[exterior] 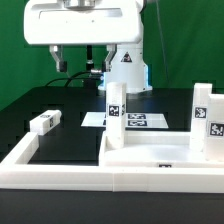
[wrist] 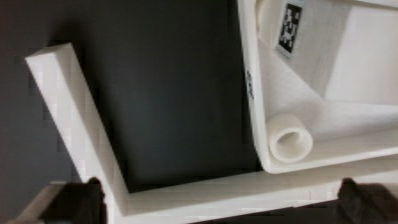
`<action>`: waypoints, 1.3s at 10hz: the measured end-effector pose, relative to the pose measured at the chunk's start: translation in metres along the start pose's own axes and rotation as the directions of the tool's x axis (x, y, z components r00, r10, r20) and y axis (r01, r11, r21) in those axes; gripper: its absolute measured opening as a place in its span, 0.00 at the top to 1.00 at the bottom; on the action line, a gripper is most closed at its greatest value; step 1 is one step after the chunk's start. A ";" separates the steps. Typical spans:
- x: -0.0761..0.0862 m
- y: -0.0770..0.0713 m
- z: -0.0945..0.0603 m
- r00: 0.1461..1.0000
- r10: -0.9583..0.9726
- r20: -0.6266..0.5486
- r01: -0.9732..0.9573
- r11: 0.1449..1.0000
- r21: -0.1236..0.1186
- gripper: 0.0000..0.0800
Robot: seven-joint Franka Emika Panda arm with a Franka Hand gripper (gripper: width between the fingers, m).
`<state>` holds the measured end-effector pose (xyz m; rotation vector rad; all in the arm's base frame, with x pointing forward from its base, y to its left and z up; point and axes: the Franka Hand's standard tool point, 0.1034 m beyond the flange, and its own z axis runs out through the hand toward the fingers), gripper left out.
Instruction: Assemble desk
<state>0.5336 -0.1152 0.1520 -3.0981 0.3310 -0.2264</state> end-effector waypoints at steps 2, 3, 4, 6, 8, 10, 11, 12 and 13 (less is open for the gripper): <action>-0.010 0.024 0.006 1.000 -0.025 0.009 0.025 1.000 0.015 0.19; -0.021 0.054 0.016 1.000 -0.018 0.020 0.018 1.000 0.009 0.19; -0.033 0.082 0.030 0.999 -0.027 0.034 0.027 1.000 -0.012 0.19; -0.052 0.112 0.055 0.996 -0.016 0.084 0.019 0.999 -0.030 0.19; -0.047 0.106 0.052 0.997 -0.023 0.074 0.025 0.999 -0.027 0.19; -0.050 0.104 0.054 0.995 -0.013 0.095 0.014 1.000 -0.016 0.19; -0.050 0.106 0.055 0.996 -0.011 0.094 0.013 1.000 -0.021 0.19; -0.060 0.113 0.062 0.992 0.011 0.125 -0.008 1.000 -0.024 0.19; -0.074 0.118 0.071 0.967 0.032 0.252 -0.029 0.999 -0.016 0.19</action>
Offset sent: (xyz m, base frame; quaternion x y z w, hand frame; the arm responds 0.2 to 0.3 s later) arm -0.0487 -0.0757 -0.0565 0.0272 0.0049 -0.0015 0.9996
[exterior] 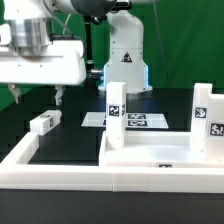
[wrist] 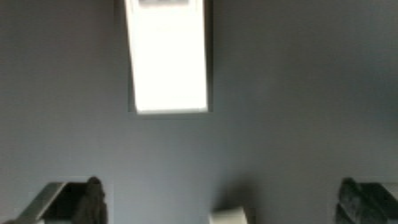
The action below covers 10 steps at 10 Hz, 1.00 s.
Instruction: Assemble desk
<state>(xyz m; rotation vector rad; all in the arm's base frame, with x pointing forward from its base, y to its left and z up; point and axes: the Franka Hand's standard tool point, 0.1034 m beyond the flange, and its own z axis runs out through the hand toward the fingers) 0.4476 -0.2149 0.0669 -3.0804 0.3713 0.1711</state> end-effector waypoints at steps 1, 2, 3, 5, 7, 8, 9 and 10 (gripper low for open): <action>0.002 0.014 0.010 0.993 0.002 0.119 -0.002 1.000 -0.003 0.19; 0.005 0.020 0.018 0.985 0.006 0.173 -0.006 1.000 -0.004 0.19; 0.002 0.022 0.024 0.978 0.006 0.208 -0.005 1.000 -0.003 0.19; -0.003 0.018 0.023 0.926 0.006 0.377 -0.011 1.000 0.011 0.19; -0.008 0.017 0.026 0.865 0.000 0.501 -0.015 1.000 0.024 0.19; -0.009 0.019 0.031 0.841 0.005 0.541 -0.020 1.000 0.023 0.19; -0.015 0.019 0.033 0.793 0.012 0.609 -0.026 1.000 0.015 0.19; -0.017 0.018 0.035 0.751 0.012 0.660 -0.028 1.000 0.013 0.19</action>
Offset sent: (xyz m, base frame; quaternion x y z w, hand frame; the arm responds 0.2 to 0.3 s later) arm 0.0000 0.0000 0.0000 0.0000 -0.2571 0.0000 0.9664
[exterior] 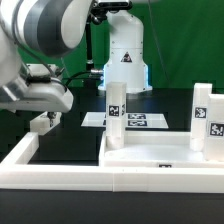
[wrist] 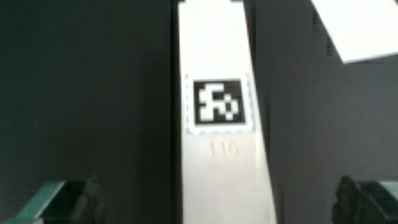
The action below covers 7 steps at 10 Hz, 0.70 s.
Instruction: Assemble desk
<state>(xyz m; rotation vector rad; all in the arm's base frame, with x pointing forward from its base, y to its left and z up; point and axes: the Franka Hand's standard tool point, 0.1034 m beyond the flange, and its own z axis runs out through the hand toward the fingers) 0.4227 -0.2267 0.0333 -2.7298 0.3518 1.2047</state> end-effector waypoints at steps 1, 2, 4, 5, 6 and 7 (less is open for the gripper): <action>0.002 0.000 0.002 0.999 0.001 0.035 -0.001 1.000 -0.008 0.19; -0.004 0.002 0.007 0.992 0.024 0.122 -0.023 1.000 -0.009 0.19; 0.003 0.006 0.012 0.981 0.039 0.192 -0.035 0.999 -0.024 0.19; 0.004 0.005 0.012 0.982 0.037 0.186 -0.033 0.999 -0.027 0.19; 0.006 0.006 0.012 0.983 0.037 0.177 -0.032 0.999 -0.030 0.19; 0.008 0.006 0.015 0.984 0.041 0.172 -0.036 0.999 -0.033 0.19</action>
Offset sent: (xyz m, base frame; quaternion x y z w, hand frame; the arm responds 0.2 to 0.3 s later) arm -0.0005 0.0045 -0.0039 0.0010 -0.1282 -0.0012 0.9917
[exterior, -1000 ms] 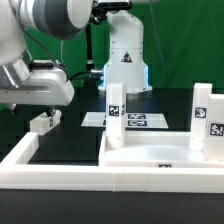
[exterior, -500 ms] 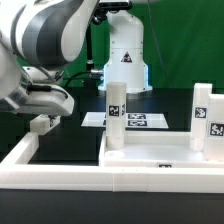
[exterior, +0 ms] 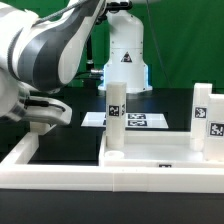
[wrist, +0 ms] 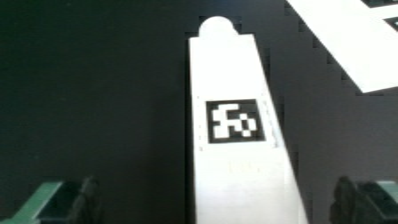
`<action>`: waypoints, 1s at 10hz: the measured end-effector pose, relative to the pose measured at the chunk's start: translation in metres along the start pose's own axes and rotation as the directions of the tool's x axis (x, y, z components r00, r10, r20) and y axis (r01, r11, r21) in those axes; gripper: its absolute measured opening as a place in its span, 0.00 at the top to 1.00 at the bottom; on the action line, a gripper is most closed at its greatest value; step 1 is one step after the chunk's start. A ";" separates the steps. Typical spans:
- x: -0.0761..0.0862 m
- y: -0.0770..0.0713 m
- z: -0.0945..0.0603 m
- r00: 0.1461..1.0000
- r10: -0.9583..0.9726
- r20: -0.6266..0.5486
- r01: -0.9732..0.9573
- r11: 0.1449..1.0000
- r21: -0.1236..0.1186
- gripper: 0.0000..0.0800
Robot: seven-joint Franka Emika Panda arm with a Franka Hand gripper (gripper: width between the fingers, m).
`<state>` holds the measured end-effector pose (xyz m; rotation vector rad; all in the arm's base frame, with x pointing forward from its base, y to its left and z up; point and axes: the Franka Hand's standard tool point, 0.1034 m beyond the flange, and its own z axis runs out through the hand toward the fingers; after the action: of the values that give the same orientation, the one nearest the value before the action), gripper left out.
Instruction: Assemble desk
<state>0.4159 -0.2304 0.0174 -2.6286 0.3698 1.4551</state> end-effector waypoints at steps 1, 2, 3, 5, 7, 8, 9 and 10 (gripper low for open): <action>0.002 -0.002 0.002 1.000 0.000 -0.003 0.000 1.000 -0.002 0.19; 0.003 -0.005 0.003 1.000 -0.002 -0.002 0.002 1.000 -0.002 0.19; 0.004 -0.007 0.003 1.000 0.001 -0.002 -0.001 1.000 -0.001 0.19; 0.006 -0.011 0.004 1.000 0.000 -0.005 0.000 1.000 -0.004 0.33; 0.007 -0.010 0.004 1.000 0.000 -0.011 0.000 1.000 -0.006 0.64; 0.007 -0.010 0.003 1.000 0.000 -0.012 0.000 1.000 -0.007 0.64; 0.007 -0.011 0.001 1.000 -0.002 -0.016 0.002 1.000 -0.009 0.64; 0.003 -0.014 -0.008 1.000 -0.009 -0.023 0.008 1.000 -0.018 0.64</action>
Offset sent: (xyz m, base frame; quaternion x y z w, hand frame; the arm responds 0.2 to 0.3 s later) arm 0.0010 0.0184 -0.0043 0.0105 0.0098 0.0075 0.9999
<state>0.4277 -0.2191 0.0189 -2.6603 0.3490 1.4334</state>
